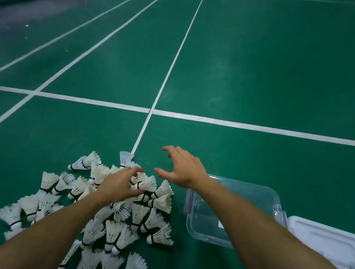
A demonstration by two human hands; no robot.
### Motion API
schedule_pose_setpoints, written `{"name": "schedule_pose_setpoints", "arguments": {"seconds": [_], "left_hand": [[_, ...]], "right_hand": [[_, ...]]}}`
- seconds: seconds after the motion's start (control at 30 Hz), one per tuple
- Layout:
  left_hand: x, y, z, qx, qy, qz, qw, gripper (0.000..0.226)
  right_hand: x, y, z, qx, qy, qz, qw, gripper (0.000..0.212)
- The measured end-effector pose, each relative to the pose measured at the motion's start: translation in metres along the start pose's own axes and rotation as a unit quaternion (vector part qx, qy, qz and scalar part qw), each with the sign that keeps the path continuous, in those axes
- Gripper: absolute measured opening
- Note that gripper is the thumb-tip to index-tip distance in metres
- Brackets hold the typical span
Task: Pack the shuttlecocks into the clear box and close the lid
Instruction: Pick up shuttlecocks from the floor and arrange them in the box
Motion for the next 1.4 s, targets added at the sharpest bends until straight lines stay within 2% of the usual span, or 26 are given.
{"name": "schedule_pose_setpoints", "arguments": {"seconds": [0.1, 0.2, 0.27, 0.47, 0.63, 0.8, 0.93, 1.07, 1.17, 1.3, 1.4], "left_hand": [[0.011, -0.006, -0.014, -0.012, 0.042, -0.060, 0.997, 0.067], [0.020, -0.010, -0.034, 0.035, 0.067, -0.102, 0.992, 0.065], [0.026, -0.014, -0.045, 0.074, 0.041, -0.143, 0.986, 0.066], [0.024, -0.018, -0.069, 0.087, -0.049, -0.161, 0.982, 0.053], [0.034, -0.015, -0.079, 0.111, -0.103, -0.160, 0.975, 0.069], [0.043, -0.020, -0.082, 0.084, -0.061, -0.112, 0.988, 0.059], [0.040, -0.026, -0.076, 0.052, 0.002, -0.045, 0.998, 0.057], [0.020, -0.028, -0.065, 0.022, 0.075, 0.006, 0.997, 0.060], [-0.007, -0.026, -0.057, 0.005, 0.125, 0.034, 0.992, 0.066], [-0.053, -0.003, -0.045, 0.024, 0.184, 0.061, 0.981, 0.071], [-0.086, 0.035, -0.034, 0.058, 0.200, 0.081, 0.975, 0.072]], "right_hand": [[0.023, -0.011, -0.011, 0.033, -0.013, -0.026, 0.999, 0.074], [0.049, -0.018, -0.026, 0.073, -0.020, -0.058, 0.995, 0.066], [0.062, -0.018, -0.036, 0.086, -0.024, -0.062, 0.994, 0.066], [0.095, -0.006, -0.046, 0.155, -0.068, -0.051, 0.984, 0.055], [0.116, 0.004, -0.048, 0.214, -0.112, -0.070, 0.968, 0.053], [0.126, 0.010, -0.058, 0.198, -0.125, -0.103, 0.967, 0.062], [0.123, 0.014, -0.062, 0.184, -0.091, -0.152, 0.967, 0.065], [0.102, 0.014, -0.062, 0.152, -0.057, -0.200, 0.966, 0.070], [0.062, 0.009, -0.057, 0.109, -0.024, -0.208, 0.972, 0.071], [-0.026, 0.006, -0.031, 0.048, 0.000, -0.191, 0.980, 0.070], [-0.100, 0.013, 0.006, 0.016, 0.037, -0.178, 0.983, 0.069]]}}
Point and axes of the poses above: each hand's wrist, its own z-axis away from the middle knuckle, its own x-axis out of the palm, y = z × x, the point moved 1 cm from there along -z, towards the middle knuckle, and after that the axes turned 3 degrees about x, right-handed, at the moved point
